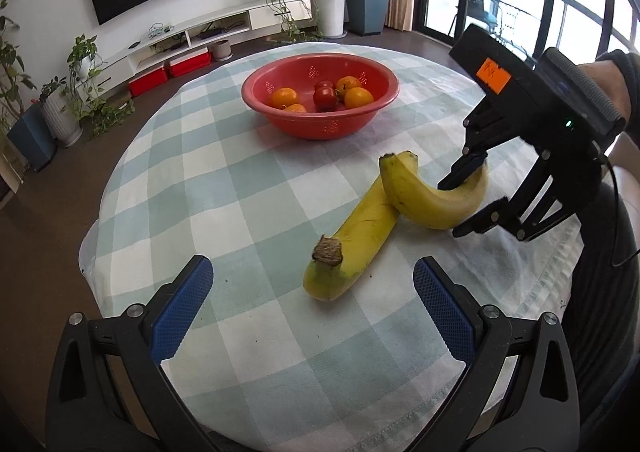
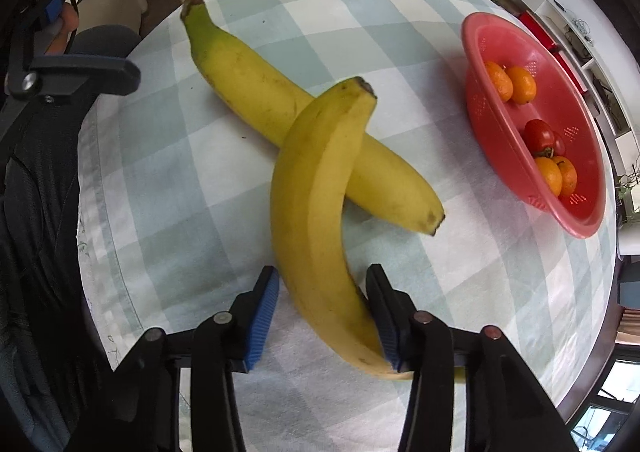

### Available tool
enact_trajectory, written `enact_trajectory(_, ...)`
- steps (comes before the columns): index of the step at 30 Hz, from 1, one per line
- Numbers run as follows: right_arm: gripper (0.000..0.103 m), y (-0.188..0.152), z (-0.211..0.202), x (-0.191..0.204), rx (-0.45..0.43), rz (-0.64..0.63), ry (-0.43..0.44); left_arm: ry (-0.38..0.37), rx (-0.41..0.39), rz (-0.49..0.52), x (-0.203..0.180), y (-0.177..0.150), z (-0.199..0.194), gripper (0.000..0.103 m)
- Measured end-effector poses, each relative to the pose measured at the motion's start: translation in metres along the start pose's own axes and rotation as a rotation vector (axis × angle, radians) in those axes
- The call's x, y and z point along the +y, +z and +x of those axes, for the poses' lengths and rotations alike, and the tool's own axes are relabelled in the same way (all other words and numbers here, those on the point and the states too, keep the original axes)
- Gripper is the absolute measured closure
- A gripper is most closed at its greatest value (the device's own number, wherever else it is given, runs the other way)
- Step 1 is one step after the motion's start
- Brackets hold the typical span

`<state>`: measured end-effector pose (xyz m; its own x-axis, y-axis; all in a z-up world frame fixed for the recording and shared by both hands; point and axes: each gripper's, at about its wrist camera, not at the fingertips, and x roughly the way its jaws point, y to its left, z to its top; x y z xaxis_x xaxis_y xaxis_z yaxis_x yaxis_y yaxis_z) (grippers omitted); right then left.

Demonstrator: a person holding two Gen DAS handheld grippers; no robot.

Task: Organize fruits
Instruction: 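Grasp one banana with the left tool while the right tool grasps the other banana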

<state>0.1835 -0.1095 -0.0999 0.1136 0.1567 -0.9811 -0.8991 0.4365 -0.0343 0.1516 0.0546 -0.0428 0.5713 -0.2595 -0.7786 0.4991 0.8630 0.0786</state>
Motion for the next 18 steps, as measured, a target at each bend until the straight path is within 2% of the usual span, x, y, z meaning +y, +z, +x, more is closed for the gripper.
enact_trajectory(2,0.068,-0.008,-0.005,-0.001,-0.013,0.018,0.005,-0.001,0.017,0.048,-0.004,0.007,0.007,0.001)
enact_trajectory(7,0.070,-0.029,0.000,0.001,0.009,0.036,-0.015,0.009,0.055,0.143,-0.004,0.032,0.027,0.001)
enact_trajectory(10,0.069,-0.028,0.000,-0.010,-0.017,0.098,0.023,0.015,0.090,0.214,-0.006,0.049,0.042,0.001)
enact_trajectory(18,0.066,-0.012,0.002,-0.025,-0.047,0.140,0.045,-0.059,0.222,0.353,-0.018,0.067,0.081,0.001)
